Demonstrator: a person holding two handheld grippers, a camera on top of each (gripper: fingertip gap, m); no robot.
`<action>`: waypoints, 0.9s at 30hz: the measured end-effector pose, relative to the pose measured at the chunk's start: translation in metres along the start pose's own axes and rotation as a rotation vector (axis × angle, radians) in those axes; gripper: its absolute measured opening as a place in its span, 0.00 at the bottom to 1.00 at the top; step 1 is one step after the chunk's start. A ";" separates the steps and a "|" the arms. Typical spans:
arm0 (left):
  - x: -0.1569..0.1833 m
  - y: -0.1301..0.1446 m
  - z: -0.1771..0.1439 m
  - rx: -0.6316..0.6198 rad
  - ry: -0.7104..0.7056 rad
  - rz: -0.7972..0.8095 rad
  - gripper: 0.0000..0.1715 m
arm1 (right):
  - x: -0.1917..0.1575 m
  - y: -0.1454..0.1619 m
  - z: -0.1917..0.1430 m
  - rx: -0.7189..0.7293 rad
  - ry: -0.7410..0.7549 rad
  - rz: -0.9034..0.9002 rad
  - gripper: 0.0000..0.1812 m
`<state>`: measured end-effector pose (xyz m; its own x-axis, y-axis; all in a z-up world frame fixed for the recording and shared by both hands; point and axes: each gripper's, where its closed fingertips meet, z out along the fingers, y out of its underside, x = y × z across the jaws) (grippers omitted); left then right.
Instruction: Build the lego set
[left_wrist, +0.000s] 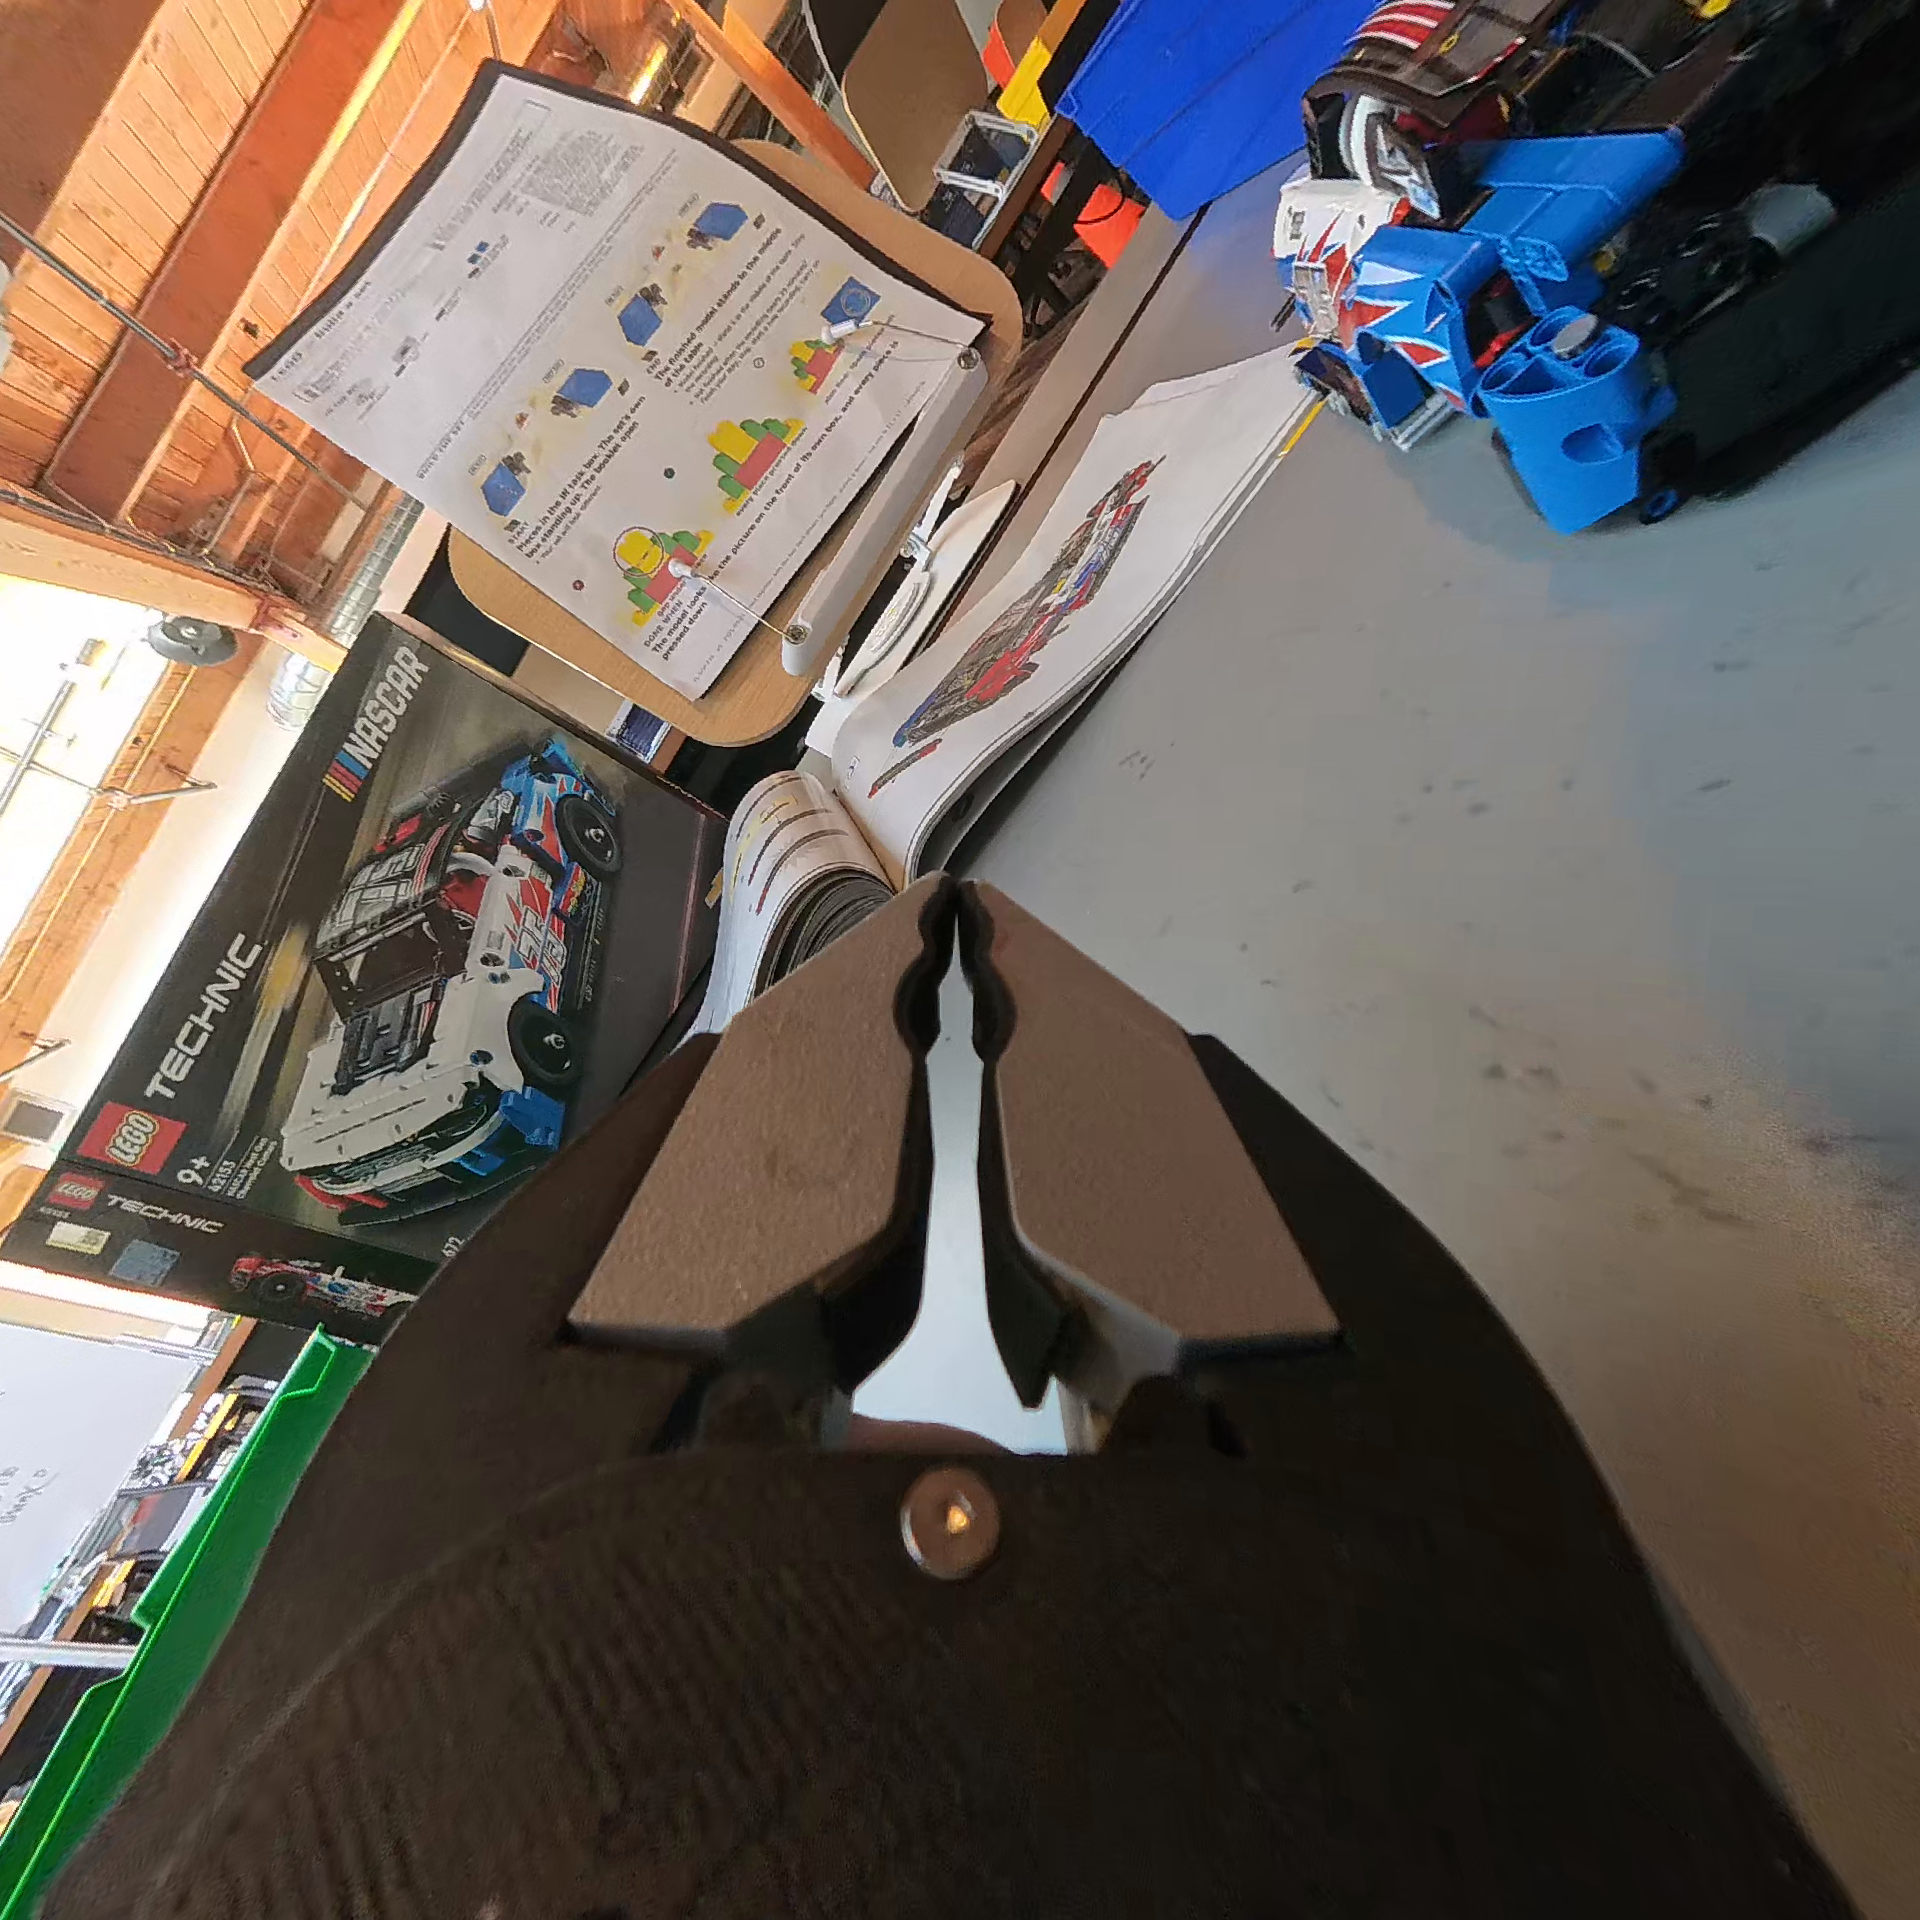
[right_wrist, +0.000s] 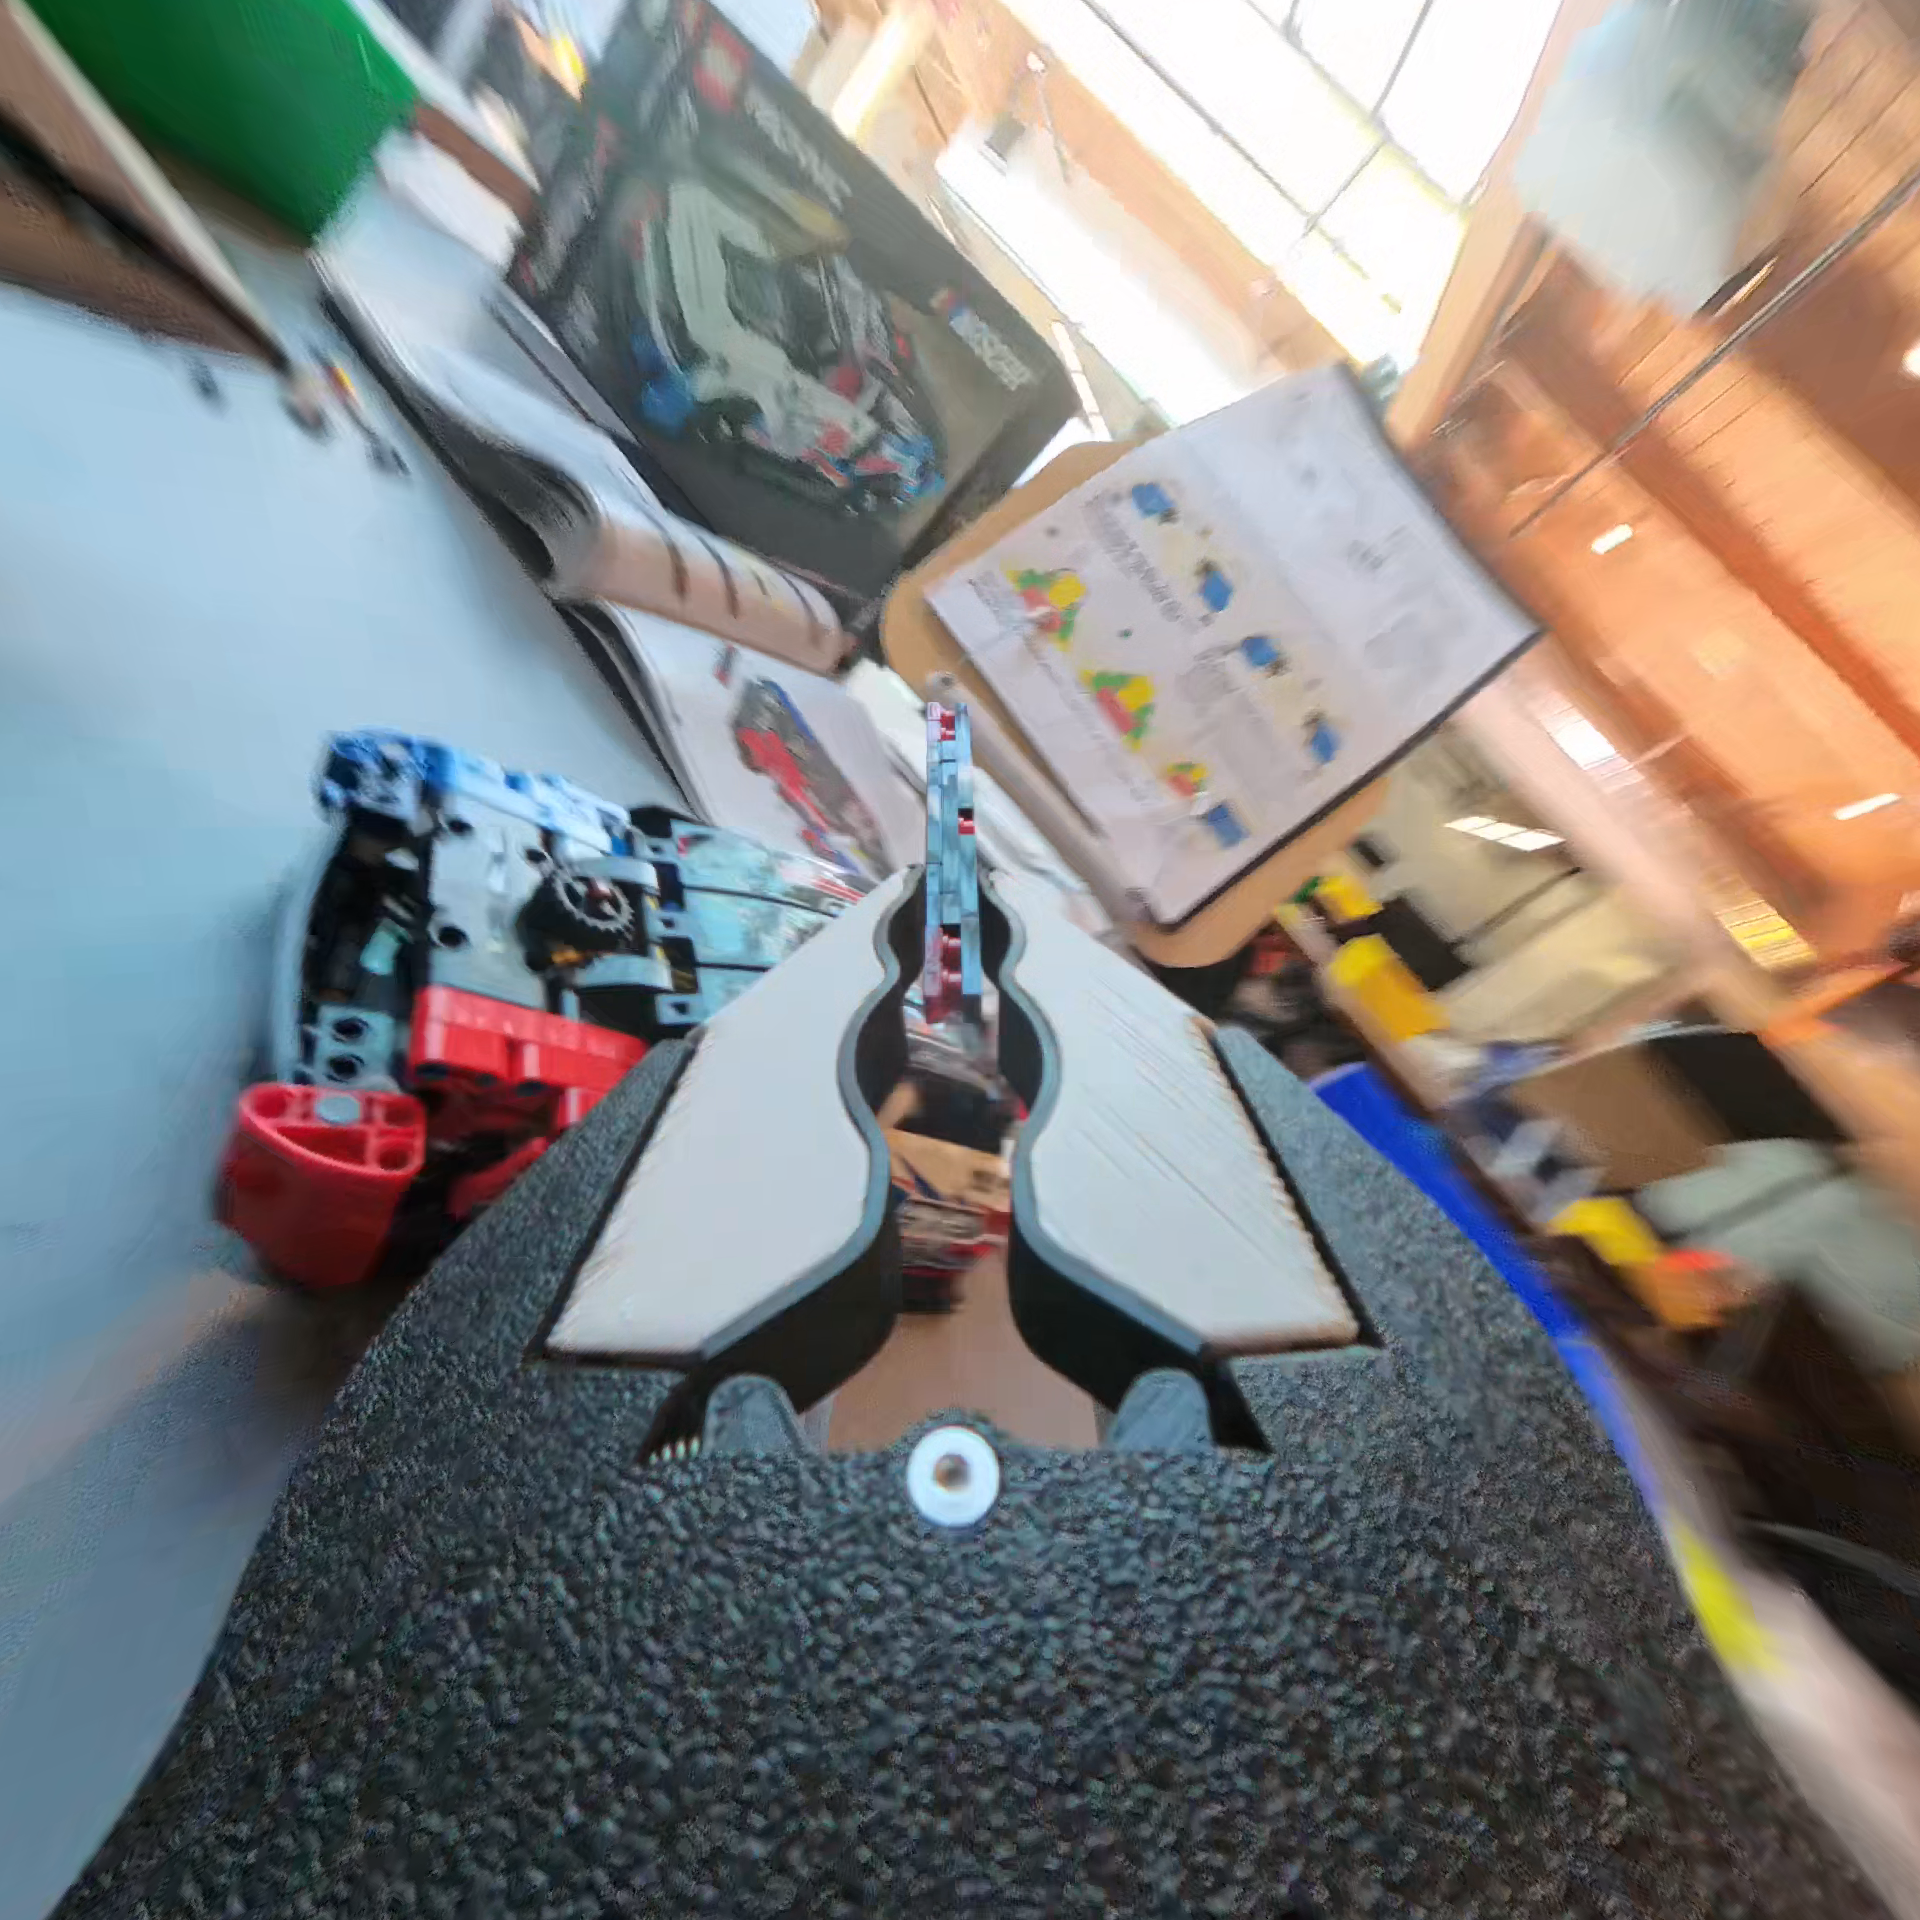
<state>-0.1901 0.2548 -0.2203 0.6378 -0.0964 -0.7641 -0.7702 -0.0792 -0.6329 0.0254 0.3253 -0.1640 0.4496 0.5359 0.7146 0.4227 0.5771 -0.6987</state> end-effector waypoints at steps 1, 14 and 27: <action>0.000 0.000 0.000 0.002 -0.003 -0.001 0.00 | -0.003 -0.001 0.001 -0.028 0.046 -0.144 0.05; -0.001 -0.001 0.000 0.002 -0.025 0.021 0.00 | -0.006 -0.018 -0.008 0.013 0.215 -0.515 0.04; 0.005 -0.007 -0.005 0.036 -0.015 0.045 0.00 | 0.010 0.013 0.003 -0.051 0.094 -0.101 0.05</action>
<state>-0.1816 0.2498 -0.2189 0.6026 -0.0846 -0.7936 -0.7978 -0.0394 -0.6016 0.0335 0.3401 -0.1658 0.4738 0.4151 0.7767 0.5078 0.5918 -0.6260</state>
